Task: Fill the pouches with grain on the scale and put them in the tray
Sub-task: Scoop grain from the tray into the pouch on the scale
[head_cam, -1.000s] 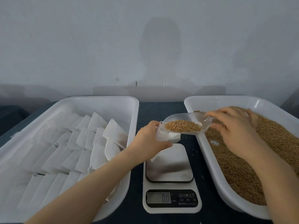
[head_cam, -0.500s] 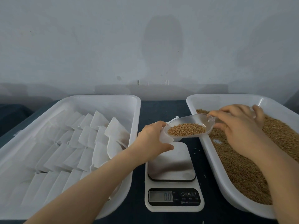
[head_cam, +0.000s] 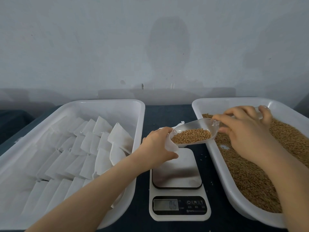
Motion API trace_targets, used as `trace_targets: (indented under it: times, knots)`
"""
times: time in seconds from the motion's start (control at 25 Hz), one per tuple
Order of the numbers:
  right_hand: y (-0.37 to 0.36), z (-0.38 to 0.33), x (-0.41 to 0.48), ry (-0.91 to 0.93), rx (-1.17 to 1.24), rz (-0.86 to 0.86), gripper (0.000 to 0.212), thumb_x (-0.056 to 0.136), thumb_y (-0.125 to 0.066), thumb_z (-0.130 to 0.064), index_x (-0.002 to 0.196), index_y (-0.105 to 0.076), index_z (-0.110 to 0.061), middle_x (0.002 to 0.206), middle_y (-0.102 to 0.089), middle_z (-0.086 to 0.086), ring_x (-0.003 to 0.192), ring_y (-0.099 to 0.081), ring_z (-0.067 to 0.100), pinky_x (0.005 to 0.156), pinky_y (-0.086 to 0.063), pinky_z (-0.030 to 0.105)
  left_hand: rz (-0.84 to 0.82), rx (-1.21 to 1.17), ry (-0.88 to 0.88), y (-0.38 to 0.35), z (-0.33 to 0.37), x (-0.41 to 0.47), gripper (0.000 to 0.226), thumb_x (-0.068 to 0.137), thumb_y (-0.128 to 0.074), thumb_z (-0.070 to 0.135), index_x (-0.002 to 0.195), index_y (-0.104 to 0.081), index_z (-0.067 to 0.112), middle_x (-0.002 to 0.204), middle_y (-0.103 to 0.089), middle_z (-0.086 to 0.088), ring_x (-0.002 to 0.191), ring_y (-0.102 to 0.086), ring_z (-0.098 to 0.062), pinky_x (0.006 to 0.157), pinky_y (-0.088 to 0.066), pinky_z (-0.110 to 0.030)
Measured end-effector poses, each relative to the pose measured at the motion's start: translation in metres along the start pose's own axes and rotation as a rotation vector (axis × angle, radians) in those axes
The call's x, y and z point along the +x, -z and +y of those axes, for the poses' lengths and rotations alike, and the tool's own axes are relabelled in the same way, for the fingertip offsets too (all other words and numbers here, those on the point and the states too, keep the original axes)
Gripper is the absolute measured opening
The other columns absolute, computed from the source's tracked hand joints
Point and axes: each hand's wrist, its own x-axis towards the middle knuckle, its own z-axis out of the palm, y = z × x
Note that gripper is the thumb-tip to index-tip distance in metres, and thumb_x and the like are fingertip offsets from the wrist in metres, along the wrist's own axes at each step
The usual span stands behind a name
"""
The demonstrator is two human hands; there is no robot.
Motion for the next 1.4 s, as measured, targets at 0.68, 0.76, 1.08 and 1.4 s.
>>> trace_targets:
  times: [0.68, 0.76, 1.08, 1.4]
  knots:
    - [0.053, -0.023, 0.003, 0.138, -0.303, -0.087, 0.045, 0.073, -0.076, -0.016, 0.109, -0.065, -0.039, 0.106, -0.056, -0.008, 0.114, -0.039, 0.021, 0.104, 0.0, 0.048, -0.005, -0.019, -0.046, 0.0, 0.009, -0.006, 0.052, 0.074, -0.073, 0.054, 0.116, -0.053, 0.033, 0.107, -0.048, 0.02, 0.106, -0.044, -0.006, 0.102, -0.039, -0.038]
    - [0.058, -0.025, 0.004, 0.183, -0.339, -0.077, 0.05, 0.054, -0.086, -0.014, 0.096, -0.07, -0.035, 0.097, -0.058, -0.005, 0.106, -0.044, 0.024, 0.105, -0.004, 0.048, 0.008, -0.004, -0.065, 0.0, 0.008, -0.006, 0.048, 0.072, -0.074, 0.056, 0.111, -0.053, 0.035, 0.101, -0.043, 0.024, 0.104, -0.036, -0.003, 0.1, -0.032, -0.033]
    - [0.06, -0.021, 0.008, 0.271, -0.35, 0.013, 0.055, 0.027, -0.095, -0.015, 0.076, -0.072, -0.026, 0.079, -0.059, 0.001, 0.092, -0.04, 0.025, 0.1, -0.014, 0.046, 0.03, -0.037, -0.076, -0.001, 0.009, -0.007, 0.041, 0.07, -0.075, 0.055, 0.099, -0.049, 0.041, 0.087, -0.037, 0.034, 0.099, -0.032, -0.002, 0.096, -0.032, -0.032]
    - [0.058, -0.019, 0.004, 0.202, -0.315, -0.015, 0.03, 0.073, -0.076, -0.009, 0.093, -0.072, -0.032, 0.09, -0.059, -0.002, 0.101, -0.045, 0.025, 0.102, -0.005, 0.043, 0.032, -0.005, -0.077, -0.001, 0.009, -0.008, 0.05, 0.072, -0.074, 0.055, 0.113, -0.057, 0.032, 0.108, -0.05, 0.022, 0.107, -0.034, -0.004, 0.102, -0.027, -0.034]
